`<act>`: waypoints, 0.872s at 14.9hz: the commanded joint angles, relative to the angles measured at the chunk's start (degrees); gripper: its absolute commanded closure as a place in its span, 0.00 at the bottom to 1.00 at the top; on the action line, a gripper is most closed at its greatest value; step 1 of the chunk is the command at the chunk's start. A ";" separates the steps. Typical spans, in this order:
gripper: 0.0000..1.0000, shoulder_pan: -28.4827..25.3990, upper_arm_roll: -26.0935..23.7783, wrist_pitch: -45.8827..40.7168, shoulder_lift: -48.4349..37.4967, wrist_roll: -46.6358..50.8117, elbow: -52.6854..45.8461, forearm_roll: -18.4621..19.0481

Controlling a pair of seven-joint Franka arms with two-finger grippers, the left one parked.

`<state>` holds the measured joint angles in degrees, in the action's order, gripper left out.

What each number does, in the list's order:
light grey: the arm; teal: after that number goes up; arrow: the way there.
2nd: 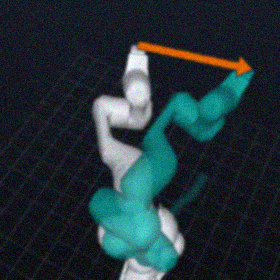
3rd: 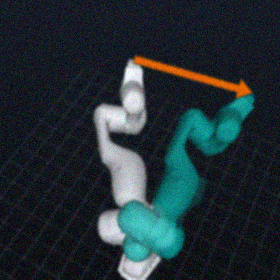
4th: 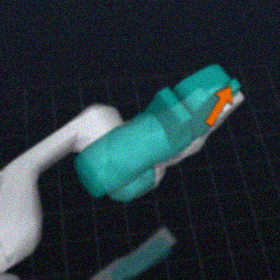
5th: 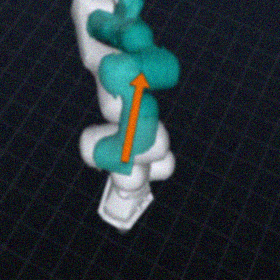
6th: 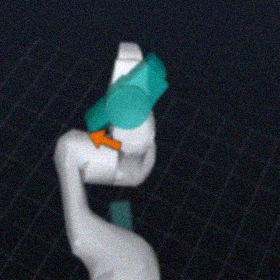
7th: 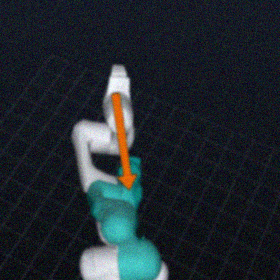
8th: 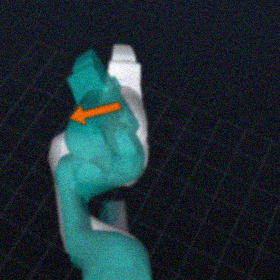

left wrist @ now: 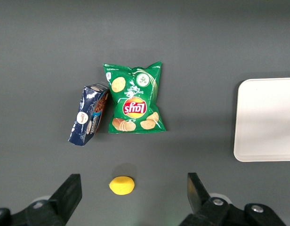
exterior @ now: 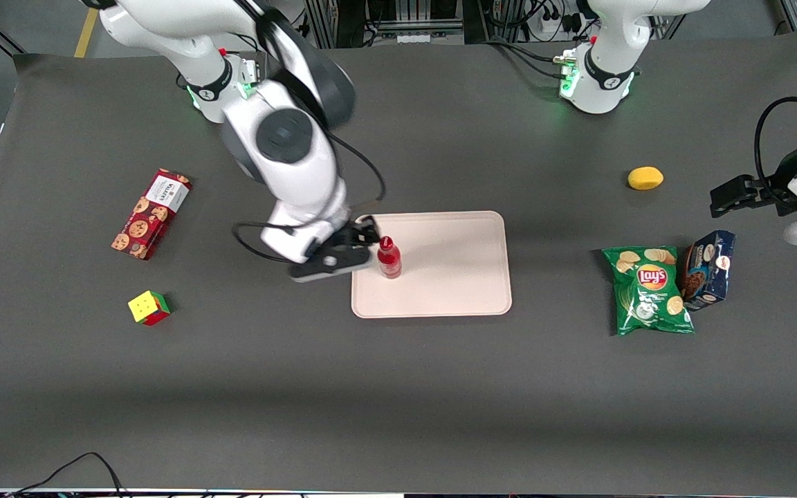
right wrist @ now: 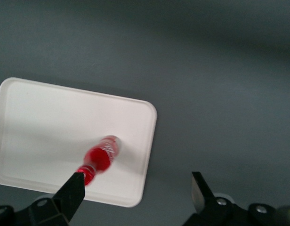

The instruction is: Place coke bottle on tray

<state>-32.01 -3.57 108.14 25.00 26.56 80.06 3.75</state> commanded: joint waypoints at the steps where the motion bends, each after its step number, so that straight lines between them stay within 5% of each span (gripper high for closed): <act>1: 0.00 3.09 0.58 -12.20 -10.56 -1.34 2.11 -0.06; 8: 0.00 11.60 0.84 -16.21 -27.71 -3.62 15.28 -1.64; 13: 0.00 22.85 0.75 -16.73 -28.35 -13.90 14.52 -1.29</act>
<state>-14.73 -2.50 90.04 -2.93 18.13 94.71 3.17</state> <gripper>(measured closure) 0.000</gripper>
